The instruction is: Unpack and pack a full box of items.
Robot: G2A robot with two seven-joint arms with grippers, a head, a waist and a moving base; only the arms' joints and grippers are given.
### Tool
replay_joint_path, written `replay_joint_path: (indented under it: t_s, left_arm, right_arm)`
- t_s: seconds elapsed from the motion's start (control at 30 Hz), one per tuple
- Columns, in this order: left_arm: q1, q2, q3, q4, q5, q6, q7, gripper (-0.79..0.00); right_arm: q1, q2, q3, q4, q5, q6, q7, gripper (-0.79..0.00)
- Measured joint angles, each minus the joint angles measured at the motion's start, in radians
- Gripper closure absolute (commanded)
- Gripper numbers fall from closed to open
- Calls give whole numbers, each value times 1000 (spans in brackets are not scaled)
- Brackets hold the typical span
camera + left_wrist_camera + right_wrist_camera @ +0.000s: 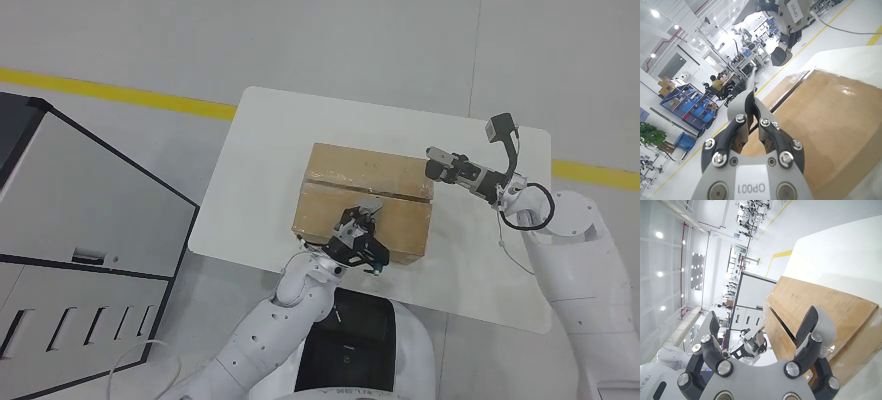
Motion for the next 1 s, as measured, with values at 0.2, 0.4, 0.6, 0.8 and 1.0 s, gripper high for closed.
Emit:
replay_joint_path:
  t_s: [0.2, 0.4, 0.6, 0.8, 1.0]
  left_arm:
    - [-2, -16, 56, 10, 9, 30, -28, 0]
    - [-18, -28, 81, 36, 2, 44, -35, 0]
    - [-38, -42, 107, 49, -15, 59, -37, 0]
    - [-65, -59, 145, 74, -26, 54, -28, 0]
    - [-99, -80, 180, 118, -44, 62, -25, 0]
  right_arm:
    - [-14, 1, 14, -18, 3, 11, -36, -785]
    - [-15, 4, 28, -14, 11, 7, -33, -785]
    - [-20, 6, 36, -13, 18, 5, -27, -785]
    - [-32, 9, 53, -17, 23, 4, -33, -785]
    - [-43, 12, 68, -26, 25, 6, -32, -785]
